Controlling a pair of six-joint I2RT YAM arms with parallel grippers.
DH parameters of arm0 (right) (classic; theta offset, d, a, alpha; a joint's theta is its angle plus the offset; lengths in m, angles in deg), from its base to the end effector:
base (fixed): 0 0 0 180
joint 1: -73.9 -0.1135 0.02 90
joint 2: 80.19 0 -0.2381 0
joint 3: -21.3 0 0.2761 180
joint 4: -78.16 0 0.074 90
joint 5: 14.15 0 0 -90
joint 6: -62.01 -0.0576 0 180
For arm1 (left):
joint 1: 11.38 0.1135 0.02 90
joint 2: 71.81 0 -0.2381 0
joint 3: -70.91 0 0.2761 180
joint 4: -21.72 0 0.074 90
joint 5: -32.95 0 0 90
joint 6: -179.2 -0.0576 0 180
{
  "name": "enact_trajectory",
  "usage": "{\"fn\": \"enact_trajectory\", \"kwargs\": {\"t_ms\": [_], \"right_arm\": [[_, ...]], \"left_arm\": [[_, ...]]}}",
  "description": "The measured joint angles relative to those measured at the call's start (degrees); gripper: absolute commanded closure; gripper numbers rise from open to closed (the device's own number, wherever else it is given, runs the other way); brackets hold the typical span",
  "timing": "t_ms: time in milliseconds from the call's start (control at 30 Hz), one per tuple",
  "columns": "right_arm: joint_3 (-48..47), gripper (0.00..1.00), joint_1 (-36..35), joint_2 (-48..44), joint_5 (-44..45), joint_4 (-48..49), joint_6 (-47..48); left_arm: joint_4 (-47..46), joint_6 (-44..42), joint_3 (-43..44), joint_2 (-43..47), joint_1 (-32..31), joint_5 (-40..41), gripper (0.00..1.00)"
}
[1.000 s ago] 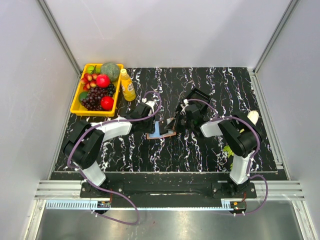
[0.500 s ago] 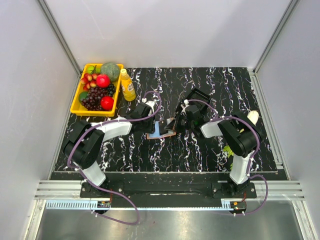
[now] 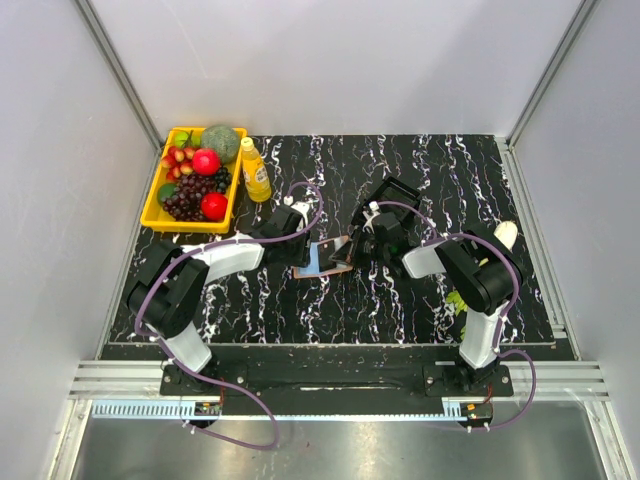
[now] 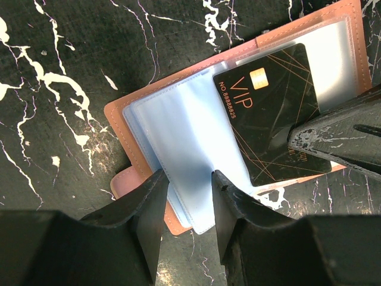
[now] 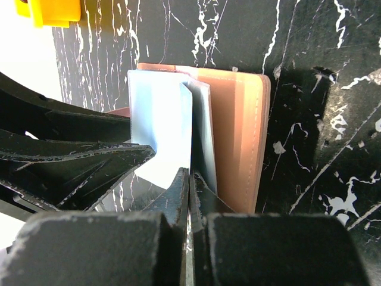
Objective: Put the credit cards into the card holder
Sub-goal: Insert the credit card into the card holder.
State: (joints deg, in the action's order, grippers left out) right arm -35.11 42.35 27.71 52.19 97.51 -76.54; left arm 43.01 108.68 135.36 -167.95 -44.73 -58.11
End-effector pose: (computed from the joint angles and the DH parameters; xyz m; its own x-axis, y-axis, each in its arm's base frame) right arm 0.3053 0.2146 0.0566 -0.8764 0.2675 -0.4005 -0.1691 0.6076 0.7760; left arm 0.2998 -0.1986 0.1001 -0.8152 0.1373 -0.5627 0.3046 0.9280 -0.2147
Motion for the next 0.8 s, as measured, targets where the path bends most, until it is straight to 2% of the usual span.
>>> {"fn": "enact_trajectory", "kwargs": {"t_ms": [300, 500, 800], "right_arm": [[0.0, 1.00, 0.0, 0.0, 0.1, 0.0, -0.8], [0.0, 1.00, 0.0, 0.0, 0.0, 0.2, -1.2], [0.1, 1.00, 0.0, 0.0, -0.1, 0.5, -1.4]], "left_arm": [[0.0, 0.3, 0.0, -0.2, -0.1, 0.3, 0.60], [0.2, 1.3, -0.1, -0.1, -0.2, 2.4, 0.80], [0.4, 1.9, 0.0, -0.5, -0.2, 3.8, 0.84]]}}
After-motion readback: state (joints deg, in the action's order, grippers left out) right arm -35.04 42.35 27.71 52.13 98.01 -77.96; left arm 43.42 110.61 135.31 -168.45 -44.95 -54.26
